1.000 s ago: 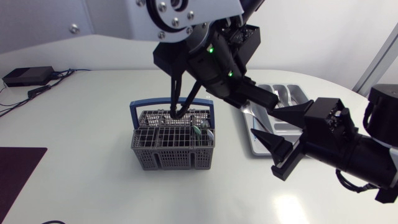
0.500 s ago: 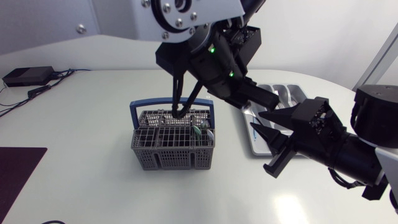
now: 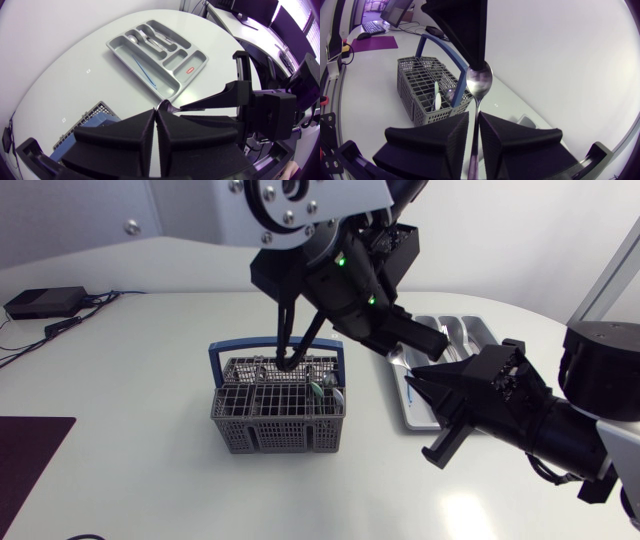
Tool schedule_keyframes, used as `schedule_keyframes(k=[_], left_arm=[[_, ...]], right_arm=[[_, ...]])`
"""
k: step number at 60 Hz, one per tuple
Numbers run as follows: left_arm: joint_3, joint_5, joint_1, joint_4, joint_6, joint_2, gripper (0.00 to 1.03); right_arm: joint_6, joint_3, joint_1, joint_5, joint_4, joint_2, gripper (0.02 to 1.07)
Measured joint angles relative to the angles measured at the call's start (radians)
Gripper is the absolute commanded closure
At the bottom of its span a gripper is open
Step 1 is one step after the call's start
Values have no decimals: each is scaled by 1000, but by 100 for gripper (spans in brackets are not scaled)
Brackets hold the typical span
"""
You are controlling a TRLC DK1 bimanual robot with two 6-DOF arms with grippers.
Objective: Unload the cutlery basket into the drawer organizer.
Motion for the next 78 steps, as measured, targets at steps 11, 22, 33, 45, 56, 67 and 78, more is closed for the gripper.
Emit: schedule_keyframes(k=[11, 22, 33, 45, 56, 67, 78], left_arm=[[0, 0, 0, -2, 0, 0, 98], [0, 0, 0, -8, 0, 0, 98], [0, 0, 0, -17, -4, 0, 84], [1, 3, 5, -13, -5, 0, 47], [10, 3, 29, -5, -20, 0, 33], [13, 3, 71, 3, -26, -11, 33], [13, 3, 113, 3, -20, -51, 33]], right_arm=[[0, 0, 6, 4, 0, 0, 96], [0, 0, 6, 4, 0, -1, 99], [0, 0, 6, 3, -1, -5, 99], [-8, -6, 12, -34, -23, -17, 99], [-28, -32, 14, -56, -43, -36, 99], [-85, -62, -14, -126, -72, -68, 98], [-217, -76, -257, -357, -113, -68, 98]])
